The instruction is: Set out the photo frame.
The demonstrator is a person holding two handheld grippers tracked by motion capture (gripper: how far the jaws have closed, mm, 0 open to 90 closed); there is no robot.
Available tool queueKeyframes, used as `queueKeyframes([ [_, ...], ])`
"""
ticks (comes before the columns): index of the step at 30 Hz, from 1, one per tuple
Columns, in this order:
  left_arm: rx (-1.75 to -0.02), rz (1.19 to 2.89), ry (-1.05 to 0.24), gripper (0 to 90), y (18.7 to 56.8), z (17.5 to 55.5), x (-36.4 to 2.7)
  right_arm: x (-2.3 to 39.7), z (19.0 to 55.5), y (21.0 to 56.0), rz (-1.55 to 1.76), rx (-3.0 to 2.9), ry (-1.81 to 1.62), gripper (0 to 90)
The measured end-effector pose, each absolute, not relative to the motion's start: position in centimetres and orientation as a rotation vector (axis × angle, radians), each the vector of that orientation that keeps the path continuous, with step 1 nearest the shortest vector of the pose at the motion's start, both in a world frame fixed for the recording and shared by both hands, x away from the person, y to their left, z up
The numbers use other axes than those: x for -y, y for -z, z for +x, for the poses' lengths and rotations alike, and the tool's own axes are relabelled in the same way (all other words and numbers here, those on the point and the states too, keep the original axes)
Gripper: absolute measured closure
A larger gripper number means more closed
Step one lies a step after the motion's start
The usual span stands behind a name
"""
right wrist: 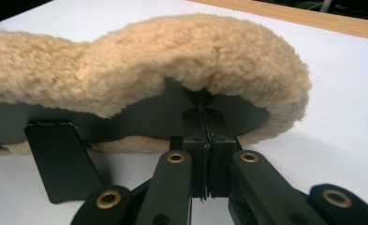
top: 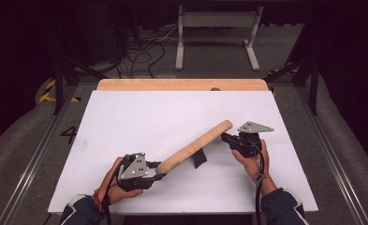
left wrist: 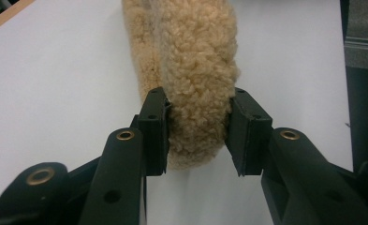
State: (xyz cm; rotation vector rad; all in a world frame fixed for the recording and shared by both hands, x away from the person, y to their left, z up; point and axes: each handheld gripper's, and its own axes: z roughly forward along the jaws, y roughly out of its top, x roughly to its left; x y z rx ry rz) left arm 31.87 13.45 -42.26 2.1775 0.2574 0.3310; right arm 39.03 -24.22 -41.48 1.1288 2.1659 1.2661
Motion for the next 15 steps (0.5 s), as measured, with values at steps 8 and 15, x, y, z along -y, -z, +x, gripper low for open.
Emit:
queueKeyframes([
  [8, -0.214, 2.184, -0.318, 63.0, 42.3, 30.9, -12.7, 23.8, 38.9, 41.3, 1.121, -2.171, -1.282, 87.3],
  [15, -0.178, 2.194, -0.32, 63.1, 42.2, 30.4, -12.0, 23.3, 38.6, 41.1, 1.095, -2.187, -1.29, 85.3],
])
